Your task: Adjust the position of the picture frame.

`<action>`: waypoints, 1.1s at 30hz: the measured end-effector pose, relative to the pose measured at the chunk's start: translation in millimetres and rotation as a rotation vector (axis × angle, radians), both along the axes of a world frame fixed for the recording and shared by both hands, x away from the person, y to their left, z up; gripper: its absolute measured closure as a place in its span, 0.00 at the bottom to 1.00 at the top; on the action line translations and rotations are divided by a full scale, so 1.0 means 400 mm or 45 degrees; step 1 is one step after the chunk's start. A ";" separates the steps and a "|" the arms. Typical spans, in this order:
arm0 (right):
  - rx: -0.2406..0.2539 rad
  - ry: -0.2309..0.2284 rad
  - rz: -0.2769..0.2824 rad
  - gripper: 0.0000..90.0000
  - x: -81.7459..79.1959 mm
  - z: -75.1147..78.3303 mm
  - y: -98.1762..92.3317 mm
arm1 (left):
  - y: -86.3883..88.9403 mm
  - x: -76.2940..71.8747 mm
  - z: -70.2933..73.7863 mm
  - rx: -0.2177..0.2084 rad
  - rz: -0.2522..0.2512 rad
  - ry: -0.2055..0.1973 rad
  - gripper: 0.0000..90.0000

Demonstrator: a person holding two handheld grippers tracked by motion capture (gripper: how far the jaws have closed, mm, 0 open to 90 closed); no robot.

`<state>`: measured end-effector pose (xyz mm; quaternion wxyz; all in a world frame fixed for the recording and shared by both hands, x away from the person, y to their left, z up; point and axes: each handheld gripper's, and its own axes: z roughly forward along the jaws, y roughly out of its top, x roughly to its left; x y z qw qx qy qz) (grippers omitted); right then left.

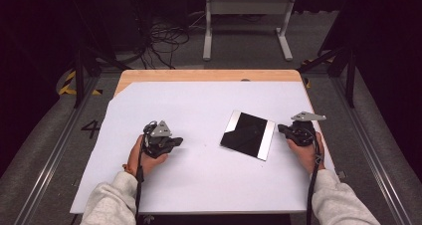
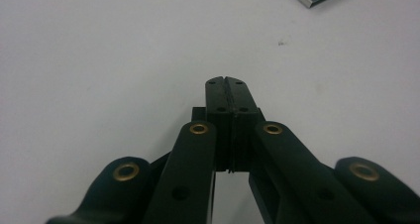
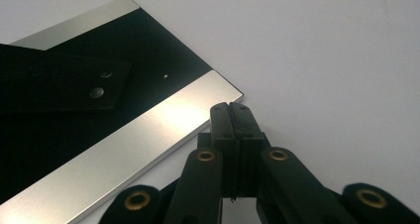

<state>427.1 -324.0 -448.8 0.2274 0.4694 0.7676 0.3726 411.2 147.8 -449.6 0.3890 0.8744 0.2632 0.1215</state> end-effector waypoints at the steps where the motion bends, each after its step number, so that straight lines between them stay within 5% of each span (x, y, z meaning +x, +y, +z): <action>1: 0.006 0.002 0.001 1.00 0.004 -0.001 0.002 | -0.004 0.003 -0.003 0.016 -0.006 0.008 1.00; 14: -0.048 0.050 -0.012 1.00 0.043 -0.009 0.024 | -0.029 0.021 -0.026 0.065 -0.011 0.064 1.00; 20: -0.060 0.051 -0.017 1.00 0.051 -0.009 0.031 | -0.045 0.030 -0.016 0.023 -0.028 0.082 1.00; 26: -0.061 0.059 -0.010 1.00 0.055 -0.008 0.032 | -0.076 0.039 -0.025 0.044 -0.056 0.092 1.00; 33: -0.029 0.087 0.059 1.00 0.078 -0.009 0.050 | -0.078 0.041 -0.024 0.041 -0.056 0.099 0.98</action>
